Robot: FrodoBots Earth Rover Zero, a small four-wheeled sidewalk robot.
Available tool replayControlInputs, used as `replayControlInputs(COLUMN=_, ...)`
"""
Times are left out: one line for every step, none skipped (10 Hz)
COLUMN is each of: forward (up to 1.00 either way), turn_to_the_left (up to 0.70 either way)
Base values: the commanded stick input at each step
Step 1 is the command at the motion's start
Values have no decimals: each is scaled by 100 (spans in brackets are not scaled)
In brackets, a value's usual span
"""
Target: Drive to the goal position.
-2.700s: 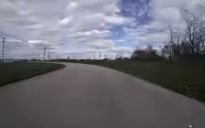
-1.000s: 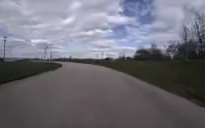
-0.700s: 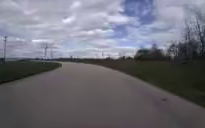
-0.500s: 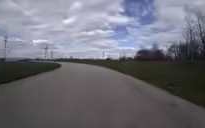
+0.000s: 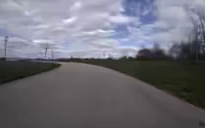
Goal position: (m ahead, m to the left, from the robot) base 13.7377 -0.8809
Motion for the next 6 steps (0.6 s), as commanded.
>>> replayControlInputs(forward=100, turn_to_the_left=33)
replayControlInputs(forward=100, turn_to_the_left=13)
replayControlInputs(forward=100, turn_to_the_left=8)
replayControlInputs(forward=100, turn_to_the_left=4)
replayControlInputs(forward=100, turn_to_the_left=3)
replayControlInputs(forward=100, turn_to_the_left=0)
